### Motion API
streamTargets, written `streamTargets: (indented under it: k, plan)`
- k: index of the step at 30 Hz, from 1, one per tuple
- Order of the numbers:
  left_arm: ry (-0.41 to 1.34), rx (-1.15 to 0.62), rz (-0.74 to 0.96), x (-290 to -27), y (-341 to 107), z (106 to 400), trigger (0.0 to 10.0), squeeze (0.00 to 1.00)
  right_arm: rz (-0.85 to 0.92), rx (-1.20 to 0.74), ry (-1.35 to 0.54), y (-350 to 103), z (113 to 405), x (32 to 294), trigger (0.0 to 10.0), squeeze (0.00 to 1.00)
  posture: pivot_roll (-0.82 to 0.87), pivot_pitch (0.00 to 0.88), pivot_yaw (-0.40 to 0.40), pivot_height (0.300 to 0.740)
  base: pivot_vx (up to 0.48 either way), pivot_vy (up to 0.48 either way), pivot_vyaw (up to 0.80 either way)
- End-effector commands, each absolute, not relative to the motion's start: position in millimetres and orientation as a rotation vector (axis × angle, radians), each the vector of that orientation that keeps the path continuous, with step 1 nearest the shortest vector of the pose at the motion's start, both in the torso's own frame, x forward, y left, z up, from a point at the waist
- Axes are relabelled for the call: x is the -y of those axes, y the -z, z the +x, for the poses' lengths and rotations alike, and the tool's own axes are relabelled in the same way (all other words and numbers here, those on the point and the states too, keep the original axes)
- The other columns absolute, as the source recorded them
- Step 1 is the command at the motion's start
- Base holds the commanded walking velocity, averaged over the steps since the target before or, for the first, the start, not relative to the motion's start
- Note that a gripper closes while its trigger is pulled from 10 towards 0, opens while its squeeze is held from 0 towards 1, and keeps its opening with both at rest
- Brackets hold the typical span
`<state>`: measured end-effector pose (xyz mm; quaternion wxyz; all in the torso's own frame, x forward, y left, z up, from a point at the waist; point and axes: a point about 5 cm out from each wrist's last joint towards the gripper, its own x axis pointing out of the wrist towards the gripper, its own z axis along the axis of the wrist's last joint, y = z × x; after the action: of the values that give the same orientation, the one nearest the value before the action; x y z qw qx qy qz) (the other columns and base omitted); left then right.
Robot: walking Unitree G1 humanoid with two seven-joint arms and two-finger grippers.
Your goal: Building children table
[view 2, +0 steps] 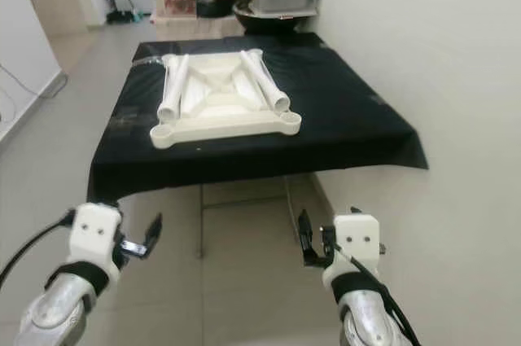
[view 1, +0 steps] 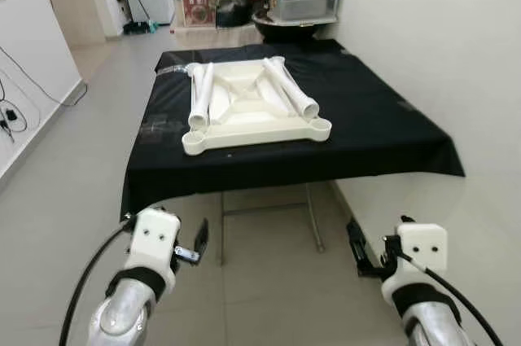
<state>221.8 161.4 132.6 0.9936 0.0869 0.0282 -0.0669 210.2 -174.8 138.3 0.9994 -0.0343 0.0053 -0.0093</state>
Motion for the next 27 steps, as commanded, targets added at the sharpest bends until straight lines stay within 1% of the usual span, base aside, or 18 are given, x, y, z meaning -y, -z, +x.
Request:
streamTargets:
  k: [1, 5, 7, 8, 9, 10, 11, 12, 14, 18, 23, 27]
  plan:
    - [0.117, -0.055, 0.197, -166, -132, 221, 10.0, 0.0, -0.065, -0.013, 0.015, -138, 210, 174, 10.0, 0.0, -0.03, 0.0, -0.02, 0.74, 0.0, 0.0, 0.0]
    - [0.108, -0.022, 0.243, -165, -138, 218, 10.0, 0.0, -0.117, 0.016, 0.042, -141, 210, 177, 10.0, 0.0, -0.03, 0.0, -0.016, 0.74, 0.0, 0.0, 0.0]
    - [0.122, 0.027, 0.25, -163, -146, 218, 10.0, 0.0, -0.311, 0.191, 0.084, -159, 215, 182, 10.0, 0.0, -0.04, 0.0, -0.01, 0.74, 0.0, 0.0, 0.0]
    - [0.129, 0.072, 0.24, -161, -152, 219, 10.0, 0.0, -0.335, 0.234, 0.099, -165, 220, 183, 10.0, 0.0, -0.04, 0.0, -0.006, 0.74, 0.0, 0.0, 0.0]
    - [0.129, 0.072, 0.24, -161, -152, 219, 10.0, 0.0, -0.335, 0.234, 0.099, -165, 220, 183, 10.0, 0.0, -0.04, 0.0, -0.006, 0.74, 0.0, 0.0, 0.0]
    - [0.132, 0.11, 0.22, -161, -157, 222, 10.0, 0.0, -0.339, 0.26, 0.098, -170, 225, 183, 10.0, 0.0, -0.03, 0.0, -0.006, 0.74, 0.0, 0.0, 0.0]
    - [0.126, 0.14, 0.239, -160, -163, 226, 10.0, 0.0, -0.298, 0.251, 0.089, -171, 230, 181, 10.0, 0.0, -0.03, 0.0, -0.009, 0.74, 0.0, 0.0, 0.0]
    - [0.126, 0.14, 0.239, -160, -163, 226, 10.0, 0.0, -0.298, 0.251, 0.089, -171, 230, 181, 10.0, 0.0, -0.03, 0.0, -0.009, 0.74, 0.0, 0.0, 0.0]
    - [0.097, 0.174, 0.285, -160, -170, 230, 10.0, 0.0, -0.21, 0.203, 0.071, -170, 238, 176, 10.0, 0.0, -0.02, 0.0, -0.011, 0.74, 0.0, 0.0, 0.0]
    - [0.052, 0.162, 0.296, -163, -166, 227, 10.0, 0.0, -0.141, 0.139, 0.048, -163, 242, 170, 10.0, 0.0, -0.02, 0.0, -0.016, 0.74, 0.0, 0.0, 0.0]
    - [0.027, 0.138, 0.306, -161, -156, 224, 10.0, 0.0, -0.115, 0.075, -0.009, -151, 242, 160, 10.0, 0.0, -0.02, 0.0, -0.02, 0.74, 0.0, 0.0, 0.0]
    - [0.048, 0.137, 0.319, -159, -155, 228, 10.0, 0.0, -0.146, 0.089, -0.029, -151, 246, 156, 10.0, 0.0, -0.02, 0.0, -0.016, 0.74, 0.0, 0.0, 0.0]
